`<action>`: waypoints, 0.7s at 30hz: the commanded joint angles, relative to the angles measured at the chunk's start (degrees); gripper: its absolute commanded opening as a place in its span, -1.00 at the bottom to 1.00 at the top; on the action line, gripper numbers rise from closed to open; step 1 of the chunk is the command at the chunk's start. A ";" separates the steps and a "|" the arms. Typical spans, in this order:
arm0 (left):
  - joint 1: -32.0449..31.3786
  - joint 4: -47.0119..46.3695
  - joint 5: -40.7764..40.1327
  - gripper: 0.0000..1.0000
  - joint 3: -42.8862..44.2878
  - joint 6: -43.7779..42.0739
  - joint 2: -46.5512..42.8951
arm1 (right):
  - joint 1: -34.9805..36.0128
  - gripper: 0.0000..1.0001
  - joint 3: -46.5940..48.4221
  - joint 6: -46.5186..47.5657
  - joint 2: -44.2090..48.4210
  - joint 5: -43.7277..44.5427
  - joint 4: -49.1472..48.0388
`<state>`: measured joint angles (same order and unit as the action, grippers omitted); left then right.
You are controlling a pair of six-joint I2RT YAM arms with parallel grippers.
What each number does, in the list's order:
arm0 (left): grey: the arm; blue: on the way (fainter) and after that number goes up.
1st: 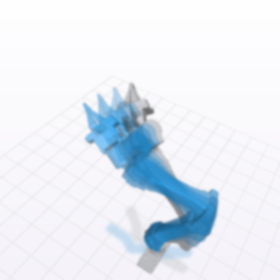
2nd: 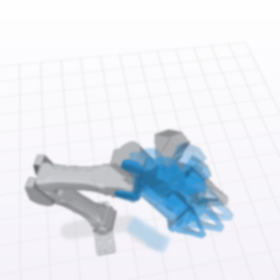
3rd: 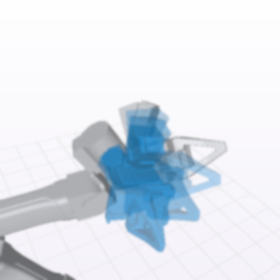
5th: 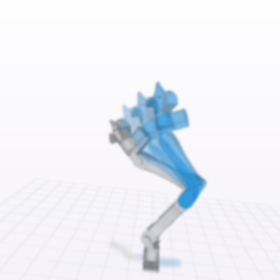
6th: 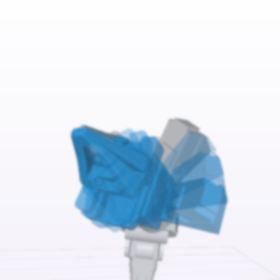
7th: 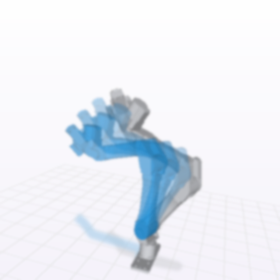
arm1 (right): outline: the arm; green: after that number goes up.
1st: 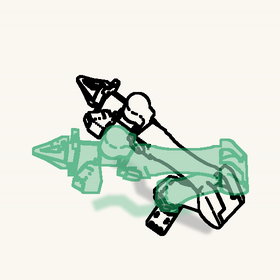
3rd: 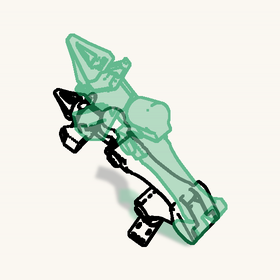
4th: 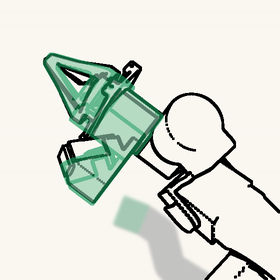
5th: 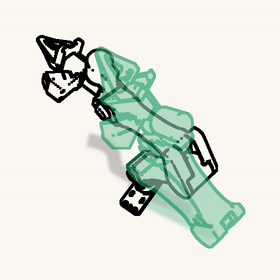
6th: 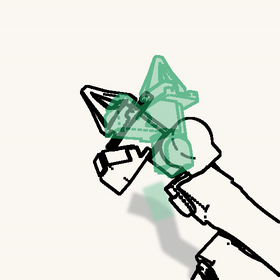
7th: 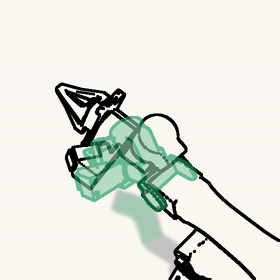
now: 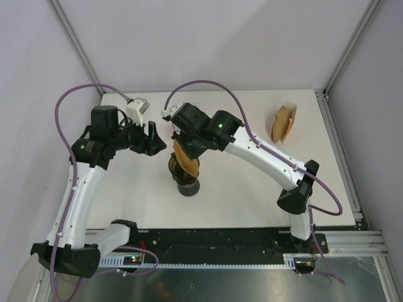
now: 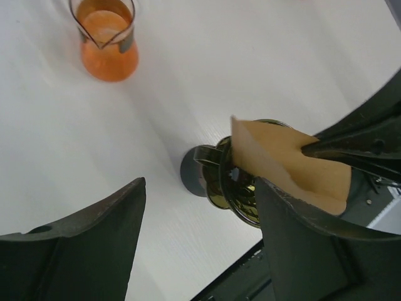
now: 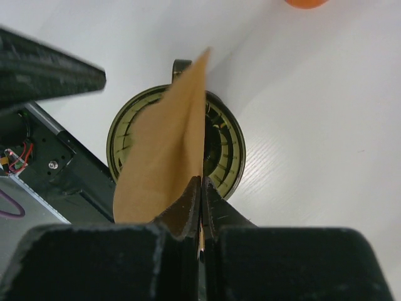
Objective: Place the coffee filter in the dripper
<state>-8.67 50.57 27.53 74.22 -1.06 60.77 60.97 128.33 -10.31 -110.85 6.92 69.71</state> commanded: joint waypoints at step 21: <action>0.13 -4.09 7.15 0.09 -7.49 2.98 -0.82 | -0.41 -1.00 3.54 0.52 -3.50 -1.86 -4.23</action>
<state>-8.60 47.66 34.70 67.68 2.94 61.04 60.31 129.16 -10.31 -114.04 4.45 67.07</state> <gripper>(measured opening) 0.598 0.009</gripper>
